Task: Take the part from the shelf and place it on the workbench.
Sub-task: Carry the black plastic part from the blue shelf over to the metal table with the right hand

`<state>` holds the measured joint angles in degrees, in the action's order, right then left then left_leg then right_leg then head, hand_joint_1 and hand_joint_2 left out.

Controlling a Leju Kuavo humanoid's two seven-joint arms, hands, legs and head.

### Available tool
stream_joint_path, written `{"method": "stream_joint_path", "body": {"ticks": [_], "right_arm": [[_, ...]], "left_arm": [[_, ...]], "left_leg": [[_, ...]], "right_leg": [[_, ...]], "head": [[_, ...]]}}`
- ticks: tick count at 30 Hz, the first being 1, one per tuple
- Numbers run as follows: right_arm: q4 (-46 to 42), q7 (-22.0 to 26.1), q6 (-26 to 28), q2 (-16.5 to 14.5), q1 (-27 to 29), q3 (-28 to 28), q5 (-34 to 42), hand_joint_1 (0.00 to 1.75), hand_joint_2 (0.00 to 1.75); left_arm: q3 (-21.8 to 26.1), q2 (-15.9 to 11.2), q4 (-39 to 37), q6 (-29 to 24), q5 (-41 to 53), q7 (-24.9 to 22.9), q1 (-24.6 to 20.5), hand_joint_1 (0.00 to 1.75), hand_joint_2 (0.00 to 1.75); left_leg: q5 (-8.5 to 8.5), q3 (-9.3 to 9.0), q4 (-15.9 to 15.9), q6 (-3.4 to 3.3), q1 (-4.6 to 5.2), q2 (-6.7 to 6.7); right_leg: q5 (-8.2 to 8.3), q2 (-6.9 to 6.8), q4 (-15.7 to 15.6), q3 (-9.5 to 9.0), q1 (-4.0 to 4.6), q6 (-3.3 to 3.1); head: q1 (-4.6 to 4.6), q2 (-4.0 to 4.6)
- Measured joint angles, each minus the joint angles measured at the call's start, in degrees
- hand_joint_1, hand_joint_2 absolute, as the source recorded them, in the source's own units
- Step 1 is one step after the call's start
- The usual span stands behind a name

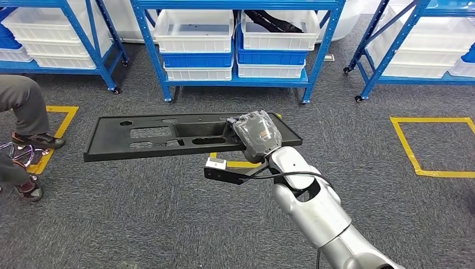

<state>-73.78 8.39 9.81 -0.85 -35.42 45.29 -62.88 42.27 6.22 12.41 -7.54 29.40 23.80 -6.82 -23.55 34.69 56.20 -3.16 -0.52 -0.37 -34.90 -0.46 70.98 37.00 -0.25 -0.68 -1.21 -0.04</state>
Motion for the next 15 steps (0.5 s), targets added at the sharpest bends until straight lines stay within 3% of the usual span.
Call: {"method": "stream_joint_path", "body": {"ticks": [1,2,3,5,6,8,11,12,13,15], "right_arm": [[0.12,0.0,0.0,0.1,0.1,0.08,0.0,1.73,1.75],[0.24,0.0,0.0,0.18,0.17,0.19,-0.01,1.73,1.75],[0.33,0.0,0.0,0.25,0.2,0.28,-0.01,1.73,1.75],[0.41,0.02,0.0,0.31,0.14,0.44,0.01,1.73,1.75],[0.43,0.03,0.0,0.32,0.08,0.51,0.01,1.73,1.75],[0.5,0.06,0.0,0.36,0.07,0.67,0.03,1.73,1.75],[0.56,0.07,0.0,0.36,0.07,0.85,0.04,1.73,1.75],[0.57,0.07,0.0,0.31,0.01,0.9,0.06,1.73,1.75],[0.57,0.07,0.0,0.25,-0.08,0.95,0.07,1.73,1.75],[0.59,0.08,0.0,0.19,-0.17,1.02,0.12,1.73,1.75]], "left_arm": [[0.01,0.01,0.0,0.0,0.0,-0.13,0.02,0.0,1.75],[0.03,0.02,0.0,0.0,0.0,-0.28,0.05,0.0,1.75],[0.05,0.04,0.0,0.0,0.0,-0.43,0.07,0.0,1.75],[0.12,0.08,0.01,-0.01,0.01,-0.57,0.05,0.0,1.75],[0.16,0.1,0.01,-0.04,0.02,-0.59,0.0,0.0,1.75],[0.23,0.09,0.02,-0.12,0.02,-0.59,0.01,0.0,1.75],[0.27,0.07,0.02,-0.21,0.05,-0.6,0.27,0.0,1.75],[0.29,0.07,0.02,-0.25,0.08,-0.62,0.36,0.0,1.75],[0.31,0.08,0.02,-0.28,0.12,-0.64,0.42,0.0,1.75],[0.31,0.13,0.02,-0.32,0.22,-0.67,0.41,0.0,1.75]], "left_leg": [[0.24,0.3,0.03,0.13,-0.03,-0.52],[0.47,0.56,0.06,0.34,-0.1,-1.06],[0.69,0.75,0.09,0.61,-0.2,-1.63],[1.03,1.18,0.4,1.28,-0.32,-2.77],[1.2,1.47,0.63,1.65,-0.31,-3.29],[1.61,2.12,0.88,2.41,-0.26,-4.08],[2.07,2.55,0.8,3.12,-0.69,-4.57],[1.64,2.89,1.32,3.3,-0.76,-4.04],[0.55,3.66,2.86,3.53,-0.81,-3.15],[-3.43,6.64,9.68,3.96,-0.8,-0.89]], "right_leg": [[-0.77,0.09,2.5,1.05,-0.27,0.29],[-0.66,0.13,2.93,1.11,-0.55,0.81],[0.38,0.22,0.83,-0.06,-0.85,1.49],[3.39,1.53,-7.38,-4.22,-1.6,2.85],[4.52,2.28,-10.7,-5.84,-1.85,3.1],[5.34,3.1,-13.1,-6.82,-1.81,2.83],[5.83,2.3,-12.89,-6.63,-1.55,2.03],[6.06,1.93,-12.93,-6.58,-1.67,1.67],[6.29,1.46,-12.96,-6.48,-1.75,1.28],[6.63,0.35,-13.0,-6.17,-1.55,0.67]], "head": [[-0.03,0.0],[-0.02,0.01],[-0.01,0.01],[0.06,0.01],[0.05,0.0],[0.06,0.0],[0.03,0.01],[-0.08,0.01],[-0.28,0.01],[-0.66,0.0]]}}
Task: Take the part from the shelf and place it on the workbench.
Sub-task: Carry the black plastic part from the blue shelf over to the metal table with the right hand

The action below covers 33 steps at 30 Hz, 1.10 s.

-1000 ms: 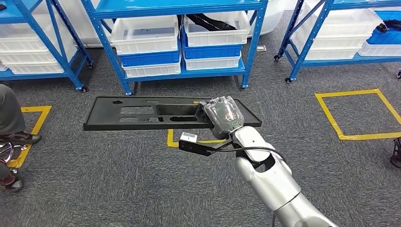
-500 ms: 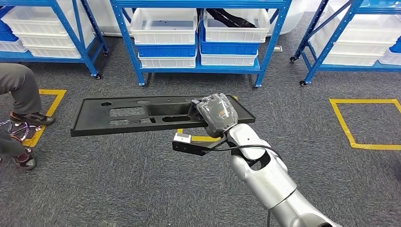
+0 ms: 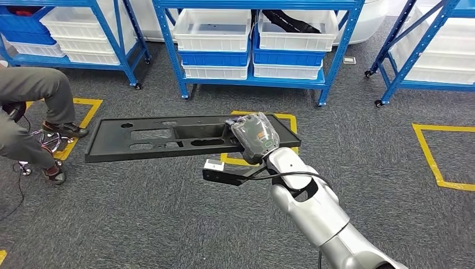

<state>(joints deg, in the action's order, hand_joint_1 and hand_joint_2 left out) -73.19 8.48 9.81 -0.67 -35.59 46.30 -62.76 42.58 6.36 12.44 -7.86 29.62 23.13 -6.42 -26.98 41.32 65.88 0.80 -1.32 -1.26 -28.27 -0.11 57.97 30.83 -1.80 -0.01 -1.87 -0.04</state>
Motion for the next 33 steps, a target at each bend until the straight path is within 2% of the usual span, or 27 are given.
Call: {"method": "stream_joint_path", "body": {"ticks": [1,2,3,4,6,7,8,9,11,12,13,14,15,17,18,19,21,22,23,24,26,27,28,29,31,32,33], "right_arm": [[0.04,0.01,0.0,0.02,0.03,0.03,0.02,1.73,1.75],[0.09,0.01,0.0,0.05,0.1,0.09,0.03,1.73,1.75],[0.14,0.01,0.0,0.09,0.17,0.16,0.04,1.73,1.75],[0.18,0.01,0.0,0.1,0.22,0.22,0.07,1.73,1.75],[0.19,-0.01,0.04,0.08,0.19,0.3,0.15,1.73,1.75],[0.19,-0.01,0.12,0.09,0.13,0.29,0.17,1.73,1.75],[0.19,-0.03,0.2,0.12,0.11,0.29,0.15,1.73,1.75],[0.19,-0.04,0.27,0.15,0.14,0.31,0.09,1.73,1.75],[0.16,-0.06,0.39,0.14,0.26,0.38,-0.07,1.73,1.75],[0.14,-0.06,0.44,0.13,0.32,0.42,-0.13,1.73,1.75],[0.11,-0.05,0.55,0.12,0.32,0.44,-0.18,1.73,1.75],[0.1,-0.05,0.69,0.17,0.38,0.46,-0.2,1.73,1.75],[0.1,-0.04,0.83,0.28,0.52,0.49,-0.23,1.73,1.75],[0.1,-0.04,0.98,0.51,1.1,0.62,-0.34,1.73,1.75],[0.11,-0.04,0.98,0.62,1.41,0.7,-0.44,1.73,1.75],[0.11,-0.04,0.98,0.72,1.63,0.79,-0.51,1.73,1.75],[0.07,-0.04,0.98,0.87,1.77,0.85,-0.57,1.73,1.75],[0.03,-0.04,0.98,0.94,1.76,0.89,-0.57,1.73,1.75],[-0.03,-0.04,0.98,0.99,1.76,0.94,-0.56,1.73,1.75],[-0.08,-0.04,0.98,1.05,1.79,1.02,-0.56,1.73,1.75],[-0.16,-0.08,0.98,1.12,1.9,1.16,-0.58,1.73,1.75],[-0.2,-0.13,0.98,1.12,1.93,1.2,-0.58,1.73,1.75],[-0.26,-0.21,0.98,1.08,1.91,1.23,-0.59,1.73,1.75],[-0.37,-0.29,0.98,1.04,1.88,1.24,-0.59,1.73,1.75],[-0.57,-0.44,0.98,1.01,1.92,1.29,-0.64,1.73,1.75],[-0.63,-0.53,0.98,1.03,2.02,1.33,-0.76,1.73,1.75],[-0.67,-0.67,0.99,1.05,2.16,1.39,-0.93,1.73,1.75]], "left_arm": [[0.0,0.02,0.0,0.03,0.04,-0.01,-0.03,0.0,1.75],[0.0,0.03,0.0,0.07,0.09,-0.02,-0.03,0.0,1.75],[0.0,0.04,0.0,0.13,0.13,-0.04,0.01,0.0,1.75],[0.0,0.05,0.0,0.2,0.17,-0.06,0.05,0.0,1.75],[0.0,0.03,0.02,0.3,0.25,-0.1,0.02,0.0,1.75],[0.0,0.01,0.04,0.32,0.28,-0.1,-0.07,0.0,1.75],[-0.01,-0.01,0.05,0.32,0.32,-0.11,-0.17,0.0,1.75],[-0.01,-0.02,0.07,0.32,0.36,-0.11,-0.22,0.0,1.75],[-0.01,-0.02,0.07,0.32,0.39,-0.1,-0.17,0.0,1.75],[0.0,0.0,0.07,0.32,0.39,-0.09,-0.09,0.0,1.75],[0.0,0.02,0.07,0.32,0.39,-0.09,-0.07,0.0,1.75],[0.0,0.03,0.07,0.32,0.39,-0.09,-0.11,0.0,1.75],[0.0,0.04,0.07,0.32,0.39,-0.09,-0.16,0.0,1.75],[0.01,0.02,0.07,0.35,0.39,-0.09,-0.2,0.0,1.75],[0.01,0.01,0.07,0.42,0.39,-0.09,-0.13,0.0,1.75],[0.01,0.01,0.07,0.51,0.43,-0.09,-0.03,0.0,1.75],[0.0,0.03,0.07,0.71,0.61,-0.09,0.17,0.0,1.75],[0.0,0.02,0.07,0.78,0.73,-0.09,0.21,0.0,1.75],[0.0,0.01,0.07,0.81,0.83,-0.09,0.23,0.0,1.75],[0.0,-0.02,0.07,0.83,0.9,-0.1,0.28,0.0,1.75],[0.01,-0.11,0.07,0.8,0.97,-0.12,0.48,0.0,1.75],[0.02,-0.2,0.06,0.78,1.05,-0.16,0.59,0.0,1.75],[0.03,-0.25,0.05,0.75,1.18,-0.21,0.66,0.0,1.75],[0.04,-0.31,0.05,0.73,1.29,-0.28,0.66,0.0,1.75],[0.04,-0.25,0.04,0.73,1.49,-0.39,0.58,0.0,1.75],[0.03,-0.25,0.04,0.74,1.52,-0.42,0.57,0.0,1.75],[0.03,-0.24,0.04,0.75,1.57,-0.43,0.61,0.0,1.75]], "left_leg": [[-2.01,1.78,4.27,0.15,-0.02,0.66],[-3.22,3.01,7.46,0.2,-0.04,0.97],[-3.37,3.19,8.57,0.14,-0.03,1.11],[-2.5,2.11,7.23,-0.03,-0.01,1.23],[0.47,-2.66,-0.61,-0.75,0.24,2.47],[1.45,-4.79,-4.28,-1.13,0.53,3.33],[1.91,-6.1,-6.72,-1.44,0.82,3.96],[1.89,-6.56,-7.8,-1.65,1.09,4.22],[2.19,-6.48,-8.26,-2.11,1.22,3.31],[2.47,-6.62,-8.68,-2.4,1.13,2.89],[2.82,-6.76,-9.1,-2.78,0.98,2.46],[3.11,-6.9,-9.45,-3.09,0.81,2.02],[3.23,-6.82,-9.51,-3.26,0.81,1.52],[3.37,-6.57,-9.5,-3.43,0.83,0.23],[3.43,-6.49,-9.48,-3.42,0.83,-0.43],[3.49,-6.46,-9.45,-3.37,0.82,-1.09],[3.54,-6.39,-9.23,-3.1,0.8,-2.33],[3.54,-6.2,-9.01,-2.84,0.89,-2.9],[3.56,-5.94,-8.78,-2.56,0.98,-3.37],[3.63,-5.64,-8.63,-2.25,1.04,-3.73],[3.87,-5.21,-8.56,-1.73,0.95,-4.27],[3.78,-5.02,-8.38,-1.5,0.86,-4.11],[3.17,-4.59,-7.54,-1.24,0.81,-3.35],[1.91,-3.66,-5.52,-0.95,0.75,-2.2],[-1.86,-0.35,1.74,-0.37,0.6,0.3],[-3.42,1.46,5.61,-0.17,0.48,0.85],[-4.11,2.62,8.09,-0.09,0.41,1.07]], "right_leg": [[0.07,-0.59,0.01,0.18,0.22,-0.14],[0.13,-1.19,0.02,0.32,0.41,-0.24],[0.16,-1.77,0.03,0.43,0.55,-0.29],[0.18,-2.31,0.03,0.47,0.65,-0.32],[0.18,-3.22,0.03,0.43,0.83,-0.31],[0.14,-3.63,0.05,0.48,1.08,-0.26],[0.12,-4.04,0.07,0.55,1.29,-0.18],[0.1,-4.48,0.06,0.62,1.45,-0.1],[0.07,-5.24,-0.09,0.64,1.64,0.29],[-0.2,-4.85,0.18,0.78,1.63,0.5],[-0.92,-3.92,1.27,1.24,1.64,0.58],[-2.2,-2.65,3.66,2.3,1.6,0.47],[-3.78,-1.36,7.1,3.86,1.41,0.23],[-6.49,-0.3,14.37,7.32,1.23,0.07],[-6.75,-0.18,15.9,8.12,1.15,0.35],[-6.04,-0.12,15.13,7.79,1.07,0.86],[-2.75,0.62,7.91,4.45,0.6,2.07],[-1.31,1.33,4.21,2.76,0.42,2.36],[-0.35,1.86,1.69,1.62,0.24,2.32],[0.04,2.24,0.56,1.17,0.21,2.1],[0.31,1.68,0.57,1.23,0.28,1.36],[0.44,1.36,0.55,1.26,0.22,1.11],[0.57,0.99,0.5,1.24,0.12,0.71],[0.65,0.56,0.43,1.22,0.02,0.34],[0.62,-0.38,0.43,1.22,0.26,-0.15],[0.57,-0.93,0.43,1.23,0.4,-0.21],[0.54,-1.46,0.44,1.24,0.5,-0.25]], "head": [[-0.1,0.01],[-0.08,0.01],[-0.1,0.01],[-0.11,0.01],[-0.12,0.0],[-0.09,0.0],[-0.08,0.0],[-0.07,0.0],[-0.07,0.0],[-0.02,0.01],[0.01,0.01],[0.16,0.01],[0.3,0.01],[0.54,0.0],[0.58,0.0],[0.64,0.01],[0.72,0.01],[0.77,0.01],[0.77,0.01],[0.75,0.0],[0.69,0.0],[0.7,0.0],[0.53,0.0],[0.32,0.0],[-0.1,0.0],[-0.13,0.01],[-0.12,0.01]]}}
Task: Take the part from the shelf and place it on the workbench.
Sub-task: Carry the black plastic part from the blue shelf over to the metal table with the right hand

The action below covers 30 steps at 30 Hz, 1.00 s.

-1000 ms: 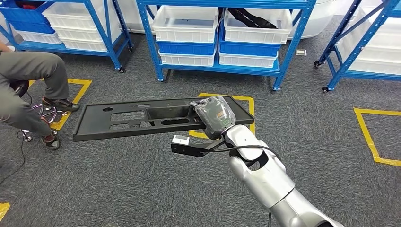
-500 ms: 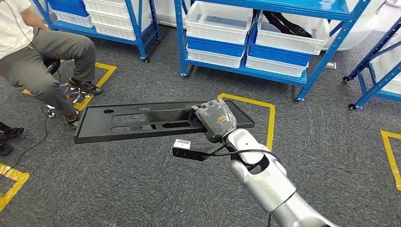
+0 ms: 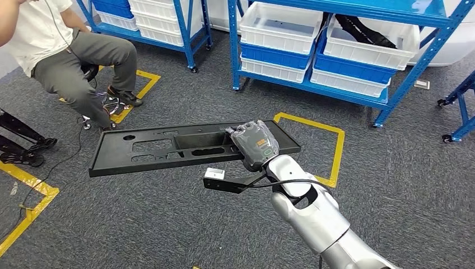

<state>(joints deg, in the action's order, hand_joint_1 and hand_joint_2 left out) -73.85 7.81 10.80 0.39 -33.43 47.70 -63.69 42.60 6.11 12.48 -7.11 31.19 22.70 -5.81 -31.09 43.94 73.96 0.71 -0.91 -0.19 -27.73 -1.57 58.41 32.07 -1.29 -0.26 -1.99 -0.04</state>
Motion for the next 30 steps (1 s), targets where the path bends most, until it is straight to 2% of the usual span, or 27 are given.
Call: {"method": "stream_joint_path", "body": {"ticks": [1,2,4,5,6,7,9,11,12,14,15,16,17,19,20,21,22,24,25,27,28,29,30], "right_arm": [[-0.07,-0.21,0.02,0.01,0.15,0.07,-0.22,1.73,1.75],[-0.22,-0.42,0.04,0.0,0.29,0.15,-0.43,1.73,1.75],[-0.81,-0.86,0.14,-0.01,0.42,0.33,-0.73,1.73,1.75],[-1.14,-1.01,0.22,0.04,0.45,0.42,-0.81,1.73,1.75],[-1.42,-1.11,0.28,0.09,0.49,0.5,-0.85,1.73,1.75],[-1.6,-1.18,0.34,0.14,0.57,0.58,-0.89,1.73,1.75],[-1.91,-1.29,0.37,0.18,0.8,0.74,-1.01,1.73,1.75],[-2.27,-1.38,0.41,0.21,0.92,0.87,-1.14,1.73,1.75],[-2.41,-1.45,0.44,0.3,1.01,0.93,-1.18,1.73,1.75],[-2.54,-1.62,0.49,0.56,1.54,1.12,-1.33,1.73,1.75],[-2.54,-1.76,0.5,0.74,1.96,1.24,-1.46,1.73,1.75],[-2.55,-1.87,0.52,0.9,2.35,1.39,-1.59,1.73,1.75],[-2.58,-1.97,0.54,1.04,2.65,1.56,-1.68,1.73,1.75],[-2.85,-2.1,0.61,1.28,2.94,1.87,-1.78,1.73,1.75],[-3.04,-2.17,0.67,1.35,3.02,2.03,-1.83,1.73,1.75],[-3.25,-2.27,0.75,1.42,3.13,2.17,-1.88,1.73,1.75],[-3.42,-2.37,0.84,1.47,3.25,2.31,-1.98,1.73,1.75],[-3.77,-2.59,0.93,1.48,3.49,2.55,-2.22,1.73,1.75],[-3.95,-2.67,0.94,1.43,3.57,2.62,-2.33,1.73,1.75],[-4.37,-2.77,0.96,1.29,3.63,2.72,-2.44,1.73,1.75],[-4.51,-2.78,0.97,1.25,3.67,2.75,-2.48,1.73,1.75],[-4.6,-2.78,0.97,1.23,3.76,2.79,-2.53,1.73,1.75],[-4.63,-2.78,0.96,1.23,3.88,2.84,-2.59,1.73,1.75]], "left_arm": [[0.0,0.0,0.0,0.01,0.07,0.0,0.06,0.0,1.75],[0.01,-0.03,0.0,0.02,0.2,0.01,0.12,0.0,1.75],[0.02,-0.15,0.01,0.05,0.47,0.04,0.1,0.0,1.75],[0.01,-0.21,0.02,0.07,0.57,0.05,0.03,0.0,1.75],[0.01,-0.26,0.02,0.08,0.61,0.07,-0.04,0.0,1.75],[0.0,-0.28,0.01,0.08,0.63,0.08,-0.08,0.0,1.75],[-0.01,-0.31,0.01,0.08,0.63,0.09,0.03,0.0,1.75],[0.0,-0.32,0.01,0.1,0.64,0.06,0.13,0.0,1.75],[0.01,-0.31,0.0,0.13,0.64,0.04,0.12,0.0,1.75],[0.02,-0.32,0.0,0.2,0.62,0.08,0.12,0.0,1.75],[0.02,-0.32,0.0,0.24,0.62,0.15,0.21,0.0,1.75],[0.02,-0.32,0.0,0.27,0.61,0.23,0.38,0.0,1.75],[0.02,-0.32,0.0,0.3,0.61,0.32,0.59,0.0,1.75],[0.02,-0.32,0.0,0.4,0.62,0.53,0.95,0.0,1.75],[0.03,-0.33,0.0,0.44,0.63,0.62,1.04,0.0,1.75],[0.05,-0.35,0.0,0.45,0.63,0.68,1.1,0.0,1.75],[0.08,-0.37,0.0,0.45,0.63,0.73,1.17,0.0,1.75],[0.21,-0.5,0.01,0.44,0.63,0.75,1.44,0.0,1.75],[0.32,-0.55,0.01,0.43,0.63,0.75,1.6,0.0,1.75],[0.53,-0.66,0.01,0.4,0.63,0.71,1.73,0.0,1.75],[0.6,-0.61,0.0,0.38,0.62,0.68,1.72,0.0,1.75],[0.65,-0.61,0.0,0.36,0.62,0.62,1.69,0.0,1.75],[0.7,-0.61,0.0,0.32,0.62,0.55,1.69,0.0,1.75]], "left_leg": [[0.34,0.1,0.33,-0.03,-0.04,0.07],[1.69,-1.06,-1.78,-0.18,-0.05,0.19],[5.02,-5.62,-10.04,-0.84,0.28,1.84],[6.04,-7.43,-13.45,-1.19,0.56,2.71],[6.42,-8.43,-15.41,-1.47,0.85,3.36],[6.29,-8.57,-15.96,-1.64,1.11,3.41],[6.66,-8.58,-16.41,-2.18,1.1,2.35],[7.21,-8.95,-17.2,-2.89,0.83,1.38],[7.43,-9.13,-17.48,-3.18,0.65,0.86],[7.5,-9.06,-17.48,-3.45,0.68,-0.42],[7.5,-9.05,-17.47,-3.45,0.69,-1.17],[7.51,-9.05,-17.44,-3.44,0.69,-1.91],[7.52,-9.09,-17.41,-3.41,0.69,-2.61],[7.5,-9.14,-17.23,-3.18,0.67,-3.91],[7.43,-9.03,-17.04,-2.94,0.78,-4.5],[7.41,-8.84,-16.9,-2.64,0.84,-4.95],[7.44,-8.62,-16.81,-2.29,0.86,-5.33],[7.57,-8.23,-16.73,-1.71,0.7,-5.85],[7.29,-8.0,-16.31,-1.43,0.68,-5.31],[4.93,-6.17,-12.39,-0.81,0.59,-2.82],[3.04,-4.4,-8.67,-0.48,0.52,-1.35],[1.18,-2.29,-4.43,-0.2,0.35,-0.52],[0.01,-0.52,-0.95,-0.01,0.2,-0.16]], "right_leg": [[-0.03,-0.51,0.0,0.0,0.07,-0.03],[-0.06,-0.99,0.0,-0.01,0.12,-0.05],[-0.14,-1.82,0.01,-0.07,0.35,-0.06],[-0.2,-2.19,0.01,-0.05,0.57,0.0],[-0.27,-2.56,0.0,-0.03,0.76,0.11],[-0.32,-2.98,-0.05,-0.02,0.88,0.25],[-0.5,-3.56,-0.06,-0.01,0.98,0.64],[-1.74,-2.13,1.92,0.8,1.03,0.76],[-3.09,-0.87,4.64,2.03,1.0,0.59],[-6.12,0.9,12.14,5.56,0.78,0.2],[-6.95,1.16,14.97,7.03,0.72,0.3],[-6.84,1.27,15.77,7.54,0.68,0.67],[-5.78,1.36,14.18,6.91,0.6,1.21],[-2.32,2.36,6.32,3.42,0.2,2.24],[-0.99,3.04,2.86,1.78,-0.01,2.37],[-0.17,3.53,0.72,0.78,-0.1,2.22],[0.09,3.77,0.01,0.47,-0.07,1.88],[0.44,3.07,-0.06,0.45,-0.02,1.15],[0.56,2.76,-0.12,0.42,-0.13,0.84],[0.67,1.92,-0.25,0.3,-0.37,0.15],[0.64,1.44,-0.25,0.27,-0.26,-0.1],[0.6,0.88,-0.25,0.27,-0.14,-0.28],[0.56,0.32,-0.25,0.28,-0.05,-0.32]], "head": [[-0.03,0.0],[-0.02,0.0],[-0.03,-0.01],[0.01,-0.01],[0.01,-0.01],[0.04,-0.01],[0.04,-0.01],[0.16,0.0],[0.31,0.0],[0.51,0.0],[0.61,0.01],[0.66,0.01],[0.71,0.0],[0.8,-0.01],[0.84,0.0],[0.84,0.01],[0.82,0.01],[0.78,0.0],[0.71,-0.01],[0.33,0.0],[0.12,0.0],[0.0,0.0],[0.0,-0.01]]}}
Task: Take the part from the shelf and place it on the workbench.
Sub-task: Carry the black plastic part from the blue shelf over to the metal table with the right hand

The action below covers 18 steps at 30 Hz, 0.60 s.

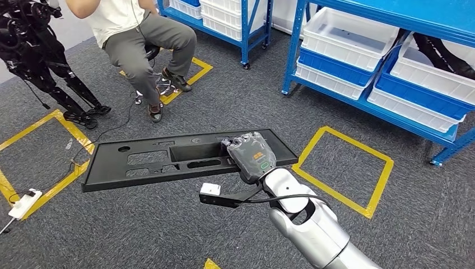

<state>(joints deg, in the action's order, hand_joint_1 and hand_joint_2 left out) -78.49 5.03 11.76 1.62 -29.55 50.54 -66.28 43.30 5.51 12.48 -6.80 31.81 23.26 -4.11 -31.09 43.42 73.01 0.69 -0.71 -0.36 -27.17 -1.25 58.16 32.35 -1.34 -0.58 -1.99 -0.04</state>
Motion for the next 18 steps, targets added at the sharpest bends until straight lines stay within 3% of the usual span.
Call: {"method": "stream_joint_path", "body": {"ticks": [1,2,3,5,7,10,13,14,16,17,18], "right_arm": [[0.0,0.0,-0.02,0.0,0.12,0.06,-0.05,1.73,1.75],[-0.02,0.0,-0.04,-0.01,0.22,0.14,-0.09,1.73,1.75],[-0.08,0.0,-0.07,-0.06,0.25,0.24,-0.12,1.73,1.75],[-0.36,0.0,-0.2,-0.31,0.16,0.35,-0.13,1.73,1.75],[-0.59,0.0,-0.5,-0.57,-0.05,0.39,-0.13,1.73,1.75],[-0.63,0.0,-0.8,-0.75,-0.17,0.45,-0.14,1.73,1.75],[-0.66,0.0,-0.84,-0.8,-0.19,0.45,-0.13,1.73,1.75],[-0.69,0.02,-0.87,-0.78,-0.22,0.47,-0.11,1.73,1.75],[-0.74,0.05,-0.96,-0.5,-0.16,0.6,-0.1,1.73,1.75],[-0.75,0.07,-0.99,-0.32,-0.1,0.67,-0.09,1.73,1.75],[-0.74,0.07,-1.01,-0.19,-0.05,0.72,-0.1,1.73,1.75]], "left_arm": [[0.04,0.0,0.0,-0.03,-0.01,-0.09,0.04,0.0,1.75],[0.08,0.0,0.0,-0.05,-0.01,-0.17,0.08,0.0,1.75],[0.14,0.0,0.0,-0.08,-0.03,-0.23,0.1,0.0,1.75],[0.22,-0.01,0.01,-0.16,-0.07,-0.31,0.0,0.0,1.75],[0.26,-0.01,0.02,-0.24,-0.08,-0.37,-0.19,0.0,1.75],[0.28,0.0,0.02,-0.26,-0.08,-0.42,-0.28,0.0,1.75],[0.28,0.04,0.02,-0.27,-0.08,-0.43,-0.24,0.0,1.75],[0.29,0.11,0.02,-0.3,-0.08,-0.45,-0.24,0.0,1.75],[0.3,0.26,0.01,-0.36,-0.05,-0.48,-0.19,0.0,1.75],[0.3,0.31,0.01,-0.38,-0.02,-0.48,-0.16,0.0,1.75],[0.3,0.34,0.01,-0.38,0.04,-0.48,-0.09,0.0,1.75]], "left_leg": [[-0.17,0.92,1.71,0.1,-0.11,0.16],[0.73,0.64,1.05,0.11,-0.18,0.28],[2.43,-0.85,-1.85,0.01,-0.22,0.58],[5.64,-5.49,-10.23,-0.48,0.05,2.78],[6.64,-7.96,-14.86,-1.1,0.53,4.23],[6.56,-7.87,-15.25,-1.55,0.83,3.46],[6.79,-8.02,-15.55,-1.86,0.69,3.01],[7.06,-8.17,-15.84,-2.27,0.55,2.29],[7.63,-8.42,-16.4,-3.11,0.31,-0.32],[7.69,-8.41,-16.38,-3.27,0.39,-1.61],[7.71,-8.42,-16.35,-3.26,0.44,-2.7]], "right_leg": [[-0.04,-0.57,0.0,0.0,0.05,-0.04],[-0.08,-1.1,0.0,-0.01,0.07,-0.07],[-0.11,-1.58,0.0,-0.05,0.07,-0.09],[-0.28,-2.37,0.03,-0.19,0.34,0.09],[-0.49,-3.14,-0.04,-0.36,0.72,0.51],[-0.58,-4.07,-0.26,-0.56,0.77,0.93],[-0.7,-3.97,-0.2,-0.52,0.78,1.16],[-2.05,-2.82,2.28,0.53,0.75,1.1],[-5.74,-0.22,11.12,4.66,0.69,1.24],[-6.79,0.92,13.99,5.98,0.63,1.35],[-6.07,1.18,13.17,5.68,0.63,1.8]], "head": [[-0.01,0.01],[-0.01,0.01],[-0.01,0.01],[-0.04,0.0],[0.09,0.0],[0.24,0.0],[0.28,0.0],[0.4,0.0],[0.68,0.0],[0.82,0.0],[0.85,0.0]]}}
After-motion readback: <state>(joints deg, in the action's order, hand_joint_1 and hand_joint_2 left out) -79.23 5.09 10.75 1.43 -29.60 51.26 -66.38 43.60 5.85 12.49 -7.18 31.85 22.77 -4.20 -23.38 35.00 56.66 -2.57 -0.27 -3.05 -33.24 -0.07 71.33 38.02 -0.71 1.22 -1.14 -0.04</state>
